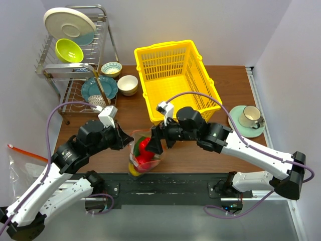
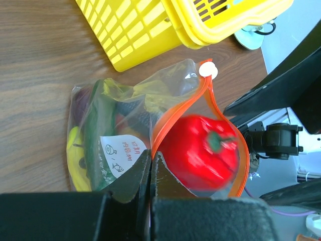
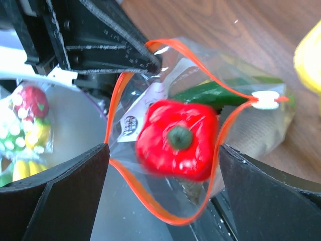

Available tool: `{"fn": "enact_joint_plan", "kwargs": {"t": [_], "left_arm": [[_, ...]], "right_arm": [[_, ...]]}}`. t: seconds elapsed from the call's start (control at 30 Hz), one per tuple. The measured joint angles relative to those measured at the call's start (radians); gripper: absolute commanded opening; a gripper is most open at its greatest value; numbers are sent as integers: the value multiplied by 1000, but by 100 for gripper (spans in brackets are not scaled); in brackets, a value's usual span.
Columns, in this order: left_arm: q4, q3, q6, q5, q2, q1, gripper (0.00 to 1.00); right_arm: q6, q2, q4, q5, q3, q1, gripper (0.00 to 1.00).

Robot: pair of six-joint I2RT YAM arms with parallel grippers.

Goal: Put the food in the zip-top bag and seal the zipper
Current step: Place the fake vegetable in the zipper food storage bag, then zip the zipper food storage bag at the center of the board.

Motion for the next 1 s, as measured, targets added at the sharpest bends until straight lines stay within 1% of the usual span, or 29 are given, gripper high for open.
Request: {"fn": "enact_joint_plan", "kwargs": {"t": [0.13, 0.2, 0.23, 0.27, 0.33, 0.4, 0.57, 0.63, 0.73, 0.77, 0.8, 0.83, 1.0], "left_arm": [[-8, 0, 0, 0, -13, 0, 0], [-10, 0, 0, 0, -14, 0, 0], [-10, 0, 0, 0, -15, 0, 0], [-12, 0, 0, 0, -16, 0, 0], [-14, 0, 0, 0, -19, 0, 0], [-14, 0, 0, 0, -21, 0, 0], [-21, 0, 0, 0, -22, 0, 0], [-21, 0, 0, 0, -23, 0, 0], [-24, 0, 0, 0, -26, 0, 0], [-27, 2, 0, 0, -27, 0, 0], [-29, 4, 0, 0, -27, 0, 0], [-32, 6, 0, 0, -27, 0, 0], [-40, 21, 0, 19, -24, 0, 0]], "right_arm": [[6, -39, -26, 33, 8, 0, 88], [7, -60, -46, 49, 16, 0, 82], [7, -68, -64, 64, 24, 0, 79], [7, -75, -83, 76, 34, 0, 73], [5, -80, -111, 100, 47, 0, 67], [5, -79, -145, 122, 53, 0, 63], [8, -33, -211, 145, 53, 15, 59], [11, -8, -218, 147, 52, 29, 53], [13, 28, -226, 151, 51, 57, 24], [13, 38, -228, 153, 51, 64, 9], [13, 45, -231, 153, 51, 71, 5], [10, 50, -233, 153, 51, 74, 0], [28, 48, -231, 144, 53, 84, 0]]}}
